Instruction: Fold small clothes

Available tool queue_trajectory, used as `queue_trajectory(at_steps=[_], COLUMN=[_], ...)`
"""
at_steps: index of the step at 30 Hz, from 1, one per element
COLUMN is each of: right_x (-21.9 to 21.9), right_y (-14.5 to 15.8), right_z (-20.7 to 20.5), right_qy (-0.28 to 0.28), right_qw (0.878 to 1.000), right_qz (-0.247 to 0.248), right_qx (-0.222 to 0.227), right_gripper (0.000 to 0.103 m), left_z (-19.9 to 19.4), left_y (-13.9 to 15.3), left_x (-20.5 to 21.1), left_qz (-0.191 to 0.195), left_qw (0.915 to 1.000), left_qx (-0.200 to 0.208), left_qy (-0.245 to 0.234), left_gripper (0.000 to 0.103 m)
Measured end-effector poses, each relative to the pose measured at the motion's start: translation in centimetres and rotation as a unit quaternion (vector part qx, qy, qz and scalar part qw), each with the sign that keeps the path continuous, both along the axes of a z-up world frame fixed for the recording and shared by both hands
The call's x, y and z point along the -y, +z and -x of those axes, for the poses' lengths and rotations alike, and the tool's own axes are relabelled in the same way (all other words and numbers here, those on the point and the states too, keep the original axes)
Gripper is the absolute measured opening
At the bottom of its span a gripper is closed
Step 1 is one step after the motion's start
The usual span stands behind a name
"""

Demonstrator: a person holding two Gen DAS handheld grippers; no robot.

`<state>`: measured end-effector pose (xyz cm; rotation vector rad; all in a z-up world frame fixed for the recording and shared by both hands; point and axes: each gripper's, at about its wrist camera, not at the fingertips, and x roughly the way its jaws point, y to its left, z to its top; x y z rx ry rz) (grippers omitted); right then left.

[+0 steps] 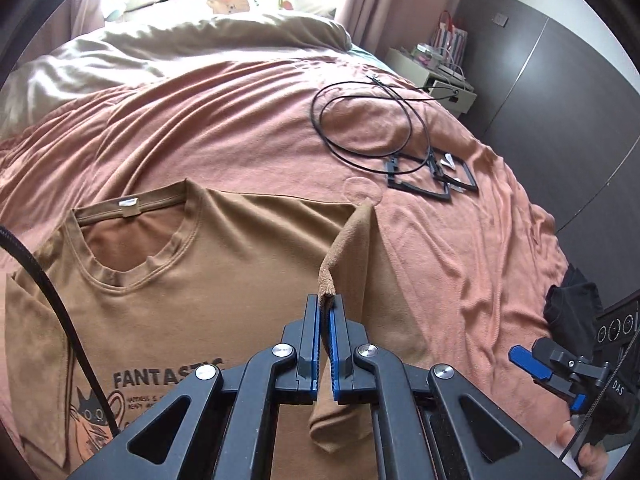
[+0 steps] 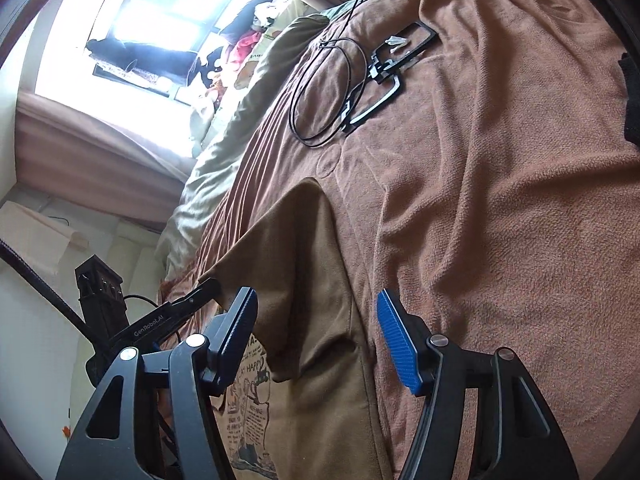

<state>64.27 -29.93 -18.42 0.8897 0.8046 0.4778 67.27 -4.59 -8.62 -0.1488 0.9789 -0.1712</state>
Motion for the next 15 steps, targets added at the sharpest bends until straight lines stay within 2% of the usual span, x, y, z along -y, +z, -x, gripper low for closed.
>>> queue_trajectory(at_steps=[15], right_x=[-1.2], right_y=[-0.2], right_z=[-0.8], right_qy=[0.005], right_qw=[1.0], right_qz=[0.029], right_qx=[-0.001], right_gripper=[0.06], left_z=[-2.7], left_y=[-4.1], left_x=[-4.1], left_qz=[-0.035], left_qw=[0.9985], left_qx=[-0.023], left_qy=[0.035], left_gripper=[0.004])
